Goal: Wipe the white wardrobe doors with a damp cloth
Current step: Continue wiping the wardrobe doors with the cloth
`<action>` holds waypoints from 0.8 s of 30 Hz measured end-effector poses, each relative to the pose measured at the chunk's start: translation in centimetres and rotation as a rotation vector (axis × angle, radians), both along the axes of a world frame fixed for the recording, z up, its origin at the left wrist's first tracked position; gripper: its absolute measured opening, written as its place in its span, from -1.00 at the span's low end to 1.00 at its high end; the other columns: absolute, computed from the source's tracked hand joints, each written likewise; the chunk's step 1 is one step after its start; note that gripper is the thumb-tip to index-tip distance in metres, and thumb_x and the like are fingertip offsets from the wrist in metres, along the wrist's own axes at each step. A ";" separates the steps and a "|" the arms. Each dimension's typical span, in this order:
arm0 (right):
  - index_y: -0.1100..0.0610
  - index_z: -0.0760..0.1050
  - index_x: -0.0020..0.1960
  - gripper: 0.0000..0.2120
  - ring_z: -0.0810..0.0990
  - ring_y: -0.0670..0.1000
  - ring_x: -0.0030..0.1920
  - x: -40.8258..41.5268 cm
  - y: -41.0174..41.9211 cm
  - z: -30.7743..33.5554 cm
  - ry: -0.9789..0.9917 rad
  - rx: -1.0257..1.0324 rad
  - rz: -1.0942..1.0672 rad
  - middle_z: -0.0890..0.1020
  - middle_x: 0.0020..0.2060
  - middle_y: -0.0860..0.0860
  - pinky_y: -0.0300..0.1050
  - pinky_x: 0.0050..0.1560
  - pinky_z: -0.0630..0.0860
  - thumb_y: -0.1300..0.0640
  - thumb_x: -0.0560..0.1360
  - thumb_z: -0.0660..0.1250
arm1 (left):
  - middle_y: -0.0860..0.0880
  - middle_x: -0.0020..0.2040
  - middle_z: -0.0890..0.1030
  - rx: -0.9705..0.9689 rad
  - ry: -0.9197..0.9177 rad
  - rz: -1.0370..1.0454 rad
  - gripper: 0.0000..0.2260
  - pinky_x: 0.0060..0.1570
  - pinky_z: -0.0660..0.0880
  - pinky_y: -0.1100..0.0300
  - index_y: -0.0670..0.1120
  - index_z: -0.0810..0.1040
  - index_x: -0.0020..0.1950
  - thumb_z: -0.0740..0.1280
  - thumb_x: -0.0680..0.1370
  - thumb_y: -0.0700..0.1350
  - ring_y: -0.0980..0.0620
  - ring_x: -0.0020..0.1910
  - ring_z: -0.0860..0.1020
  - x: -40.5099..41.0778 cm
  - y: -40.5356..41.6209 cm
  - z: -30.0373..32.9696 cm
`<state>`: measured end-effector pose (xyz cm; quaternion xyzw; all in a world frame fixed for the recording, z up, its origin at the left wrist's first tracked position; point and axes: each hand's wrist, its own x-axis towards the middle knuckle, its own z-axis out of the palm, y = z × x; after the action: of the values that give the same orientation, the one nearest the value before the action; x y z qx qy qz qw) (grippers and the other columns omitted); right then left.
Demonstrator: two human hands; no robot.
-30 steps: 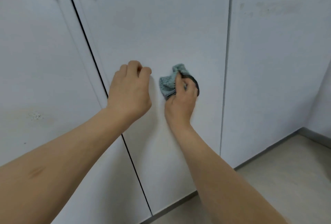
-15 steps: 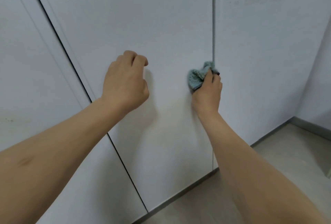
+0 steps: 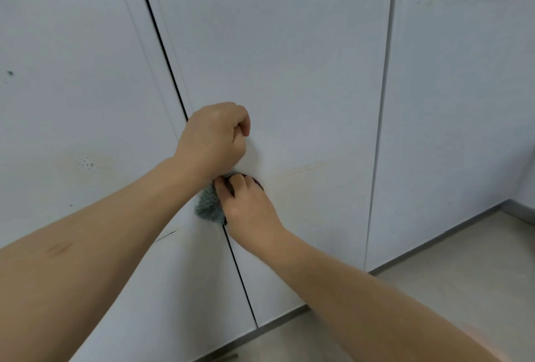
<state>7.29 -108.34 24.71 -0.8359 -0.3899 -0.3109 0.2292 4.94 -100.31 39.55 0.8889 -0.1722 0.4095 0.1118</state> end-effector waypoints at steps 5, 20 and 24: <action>0.04 0.50 0.34 -0.61 0.51 0.12 0.01 2.3 -3.6 1.5 0.050 0.121 -0.056 0.55 0.05 0.09 0.07 0.03 0.51 0.11 0.61 0.05 | -0.05 -0.26 0.58 0.015 0.007 0.032 -0.75 -0.23 0.53 -0.08 -0.15 0.57 -0.20 0.09 0.38 -0.27 -0.11 -0.28 0.52 0.3 -0.4 -0.4; 0.10 0.33 -0.05 -0.67 0.52 -0.09 -0.31 10.2 -16.8 -1.0 0.555 0.782 -0.356 0.50 -0.21 -0.02 -0.05 -0.29 0.46 0.40 0.26 0.08 | -0.02 -0.18 0.60 0.102 -0.004 0.222 -0.76 -0.24 0.27 0.11 -0.11 0.61 -0.12 0.20 0.41 -0.34 -0.10 -0.21 0.50 2.2 -1.1 -1.1; -0.07 0.41 -0.08 -0.69 0.58 -0.03 -0.19 8.4 -12.6 -1.1 0.559 0.759 -0.325 0.53 -0.15 -0.12 -0.02 -0.20 0.57 0.24 0.25 0.23 | -0.04 -0.23 0.59 0.090 -0.053 0.168 -0.75 -0.29 0.29 0.10 -0.12 0.60 -0.16 0.15 0.37 -0.31 -0.13 -0.25 0.51 2.5 -0.8 -1.2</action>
<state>15.64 -120.90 23.65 -0.7949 -0.0374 -0.2269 0.5614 7.49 -101.09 38.33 0.8932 -0.1182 0.4326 0.0325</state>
